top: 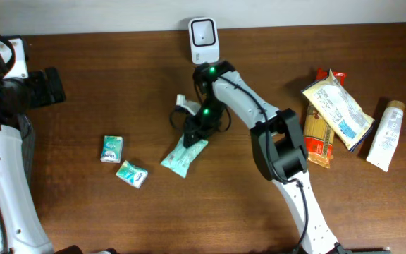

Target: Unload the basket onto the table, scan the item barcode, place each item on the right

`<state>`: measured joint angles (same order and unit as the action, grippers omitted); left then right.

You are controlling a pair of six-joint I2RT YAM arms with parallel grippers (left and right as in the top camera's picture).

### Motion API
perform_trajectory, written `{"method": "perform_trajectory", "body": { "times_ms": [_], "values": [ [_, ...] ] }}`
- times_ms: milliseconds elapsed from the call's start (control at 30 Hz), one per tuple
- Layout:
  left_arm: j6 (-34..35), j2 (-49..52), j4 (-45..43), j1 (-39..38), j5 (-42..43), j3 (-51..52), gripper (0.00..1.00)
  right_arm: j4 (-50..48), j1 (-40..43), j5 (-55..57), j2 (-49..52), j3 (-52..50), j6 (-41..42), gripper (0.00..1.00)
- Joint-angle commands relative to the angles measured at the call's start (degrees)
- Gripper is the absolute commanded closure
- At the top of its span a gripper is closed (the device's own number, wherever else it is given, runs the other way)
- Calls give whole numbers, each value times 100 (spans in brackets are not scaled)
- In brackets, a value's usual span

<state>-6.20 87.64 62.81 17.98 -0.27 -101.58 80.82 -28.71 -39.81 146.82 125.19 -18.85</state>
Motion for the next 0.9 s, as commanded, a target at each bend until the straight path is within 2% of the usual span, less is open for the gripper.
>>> {"method": "perform_trajectory", "body": {
  "times_ms": [0,33,67,100,233,367,467,600,667,767,833,867],
  "values": [
    [52,-24,-11,20,-13,-26,1,44,-96,59,90,-144,186,59],
    [52,-24,-11,20,-15,-26,1,42,-94,55,90,-181,216,63],
    [52,-24,-11,20,-15,-26,1,39,-94,55,90,-192,249,76],
    [52,-24,-11,20,-15,-26,1,28,-94,39,90,-192,249,95],
    [52,-24,-11,20,-15,-26,1,-24,-61,-74,87,-184,284,96],
    [52,-24,-11,20,-15,-26,1,-138,184,-940,-160,-175,61,96],
    [52,-24,-11,20,-13,-26,1,-350,603,-1451,-675,-175,70,96],
    [52,-22,-11,20,-15,-26,1,-487,1156,-1429,-1561,-175,92,96],
    [52,-24,-11,20,-15,-26,1,-664,1425,-1051,-2033,-175,507,96],
    [52,-24,-11,20,-13,-26,1,-1196,1727,1381,-2896,-175,2404,96],
    [52,-24,-11,20,-15,-26,1,-1309,1749,2035,-3303,-175,2684,96],
    [52,-24,-11,20,-15,-26,1,-1290,1749,1886,-3438,-175,2662,96]
  ]
}}
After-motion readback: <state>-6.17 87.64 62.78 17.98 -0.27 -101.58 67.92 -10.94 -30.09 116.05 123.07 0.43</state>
